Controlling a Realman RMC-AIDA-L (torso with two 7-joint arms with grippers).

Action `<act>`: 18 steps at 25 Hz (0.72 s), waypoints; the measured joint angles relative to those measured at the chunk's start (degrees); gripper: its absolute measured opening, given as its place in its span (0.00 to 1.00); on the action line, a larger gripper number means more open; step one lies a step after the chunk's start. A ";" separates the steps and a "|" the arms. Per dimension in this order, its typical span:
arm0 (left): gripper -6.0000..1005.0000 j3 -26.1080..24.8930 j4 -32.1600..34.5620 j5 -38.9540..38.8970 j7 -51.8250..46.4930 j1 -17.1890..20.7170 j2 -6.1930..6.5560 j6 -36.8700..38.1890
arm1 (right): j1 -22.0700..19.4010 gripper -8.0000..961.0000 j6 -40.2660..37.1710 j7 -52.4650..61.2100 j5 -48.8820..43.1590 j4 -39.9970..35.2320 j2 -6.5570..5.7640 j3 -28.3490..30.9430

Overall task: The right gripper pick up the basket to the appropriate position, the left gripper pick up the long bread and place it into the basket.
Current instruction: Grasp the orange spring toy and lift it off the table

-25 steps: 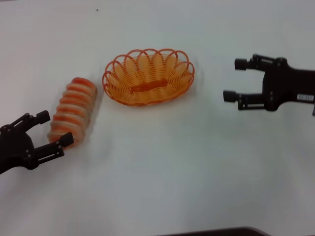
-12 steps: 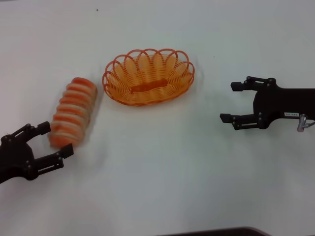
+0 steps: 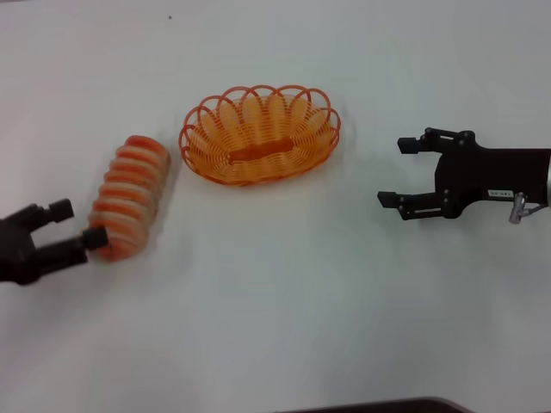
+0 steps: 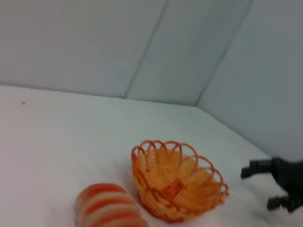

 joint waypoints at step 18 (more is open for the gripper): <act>0.93 20.64 33.32 22.39 -57.44 -10.75 -3.07 -1.07 | 1.35 0.97 3.93 -2.57 0.26 3.55 0.33 -0.35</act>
